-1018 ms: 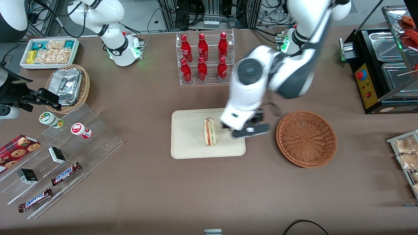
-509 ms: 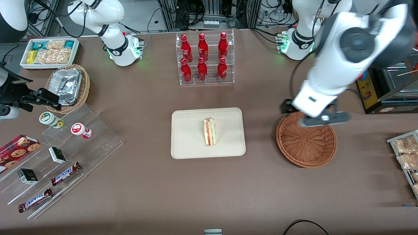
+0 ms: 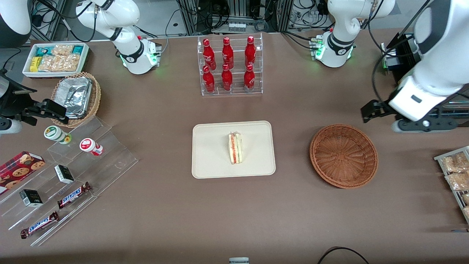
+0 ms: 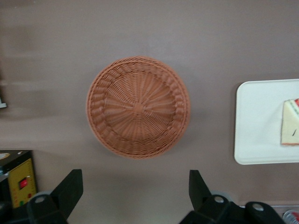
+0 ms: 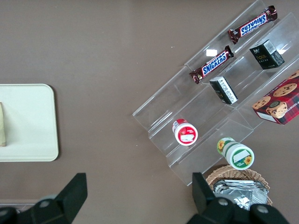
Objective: Place sandwich from basket to tray
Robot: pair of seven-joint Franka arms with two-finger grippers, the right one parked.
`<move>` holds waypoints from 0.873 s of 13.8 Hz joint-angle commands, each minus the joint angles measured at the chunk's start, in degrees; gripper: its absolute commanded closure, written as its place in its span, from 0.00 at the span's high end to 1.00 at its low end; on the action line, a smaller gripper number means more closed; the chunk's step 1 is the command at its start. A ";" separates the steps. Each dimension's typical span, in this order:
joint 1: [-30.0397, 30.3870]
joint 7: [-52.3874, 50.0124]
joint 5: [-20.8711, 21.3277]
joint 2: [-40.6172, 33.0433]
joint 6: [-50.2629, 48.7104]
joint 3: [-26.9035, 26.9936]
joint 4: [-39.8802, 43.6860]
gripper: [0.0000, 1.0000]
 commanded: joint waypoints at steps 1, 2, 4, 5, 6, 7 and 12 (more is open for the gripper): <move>3.75 5.65 -1.03 -2.42 -2.24 -0.58 -1.53 1.00; 4.02 5.84 -0.86 -3.29 -2.77 -0.49 -1.97 1.00; 3.94 5.84 -0.77 -3.65 -2.60 0.82 -2.15 1.00; 3.76 5.84 -0.77 -4.18 -2.60 1.09 -2.15 1.00; 3.76 5.84 -0.68 -4.79 -2.69 1.09 -2.15 1.00; 3.76 5.84 -0.68 -5.58 -2.86 1.09 -2.23 1.00; 3.85 5.75 -0.77 -3.57 -2.43 1.09 -0.48 1.00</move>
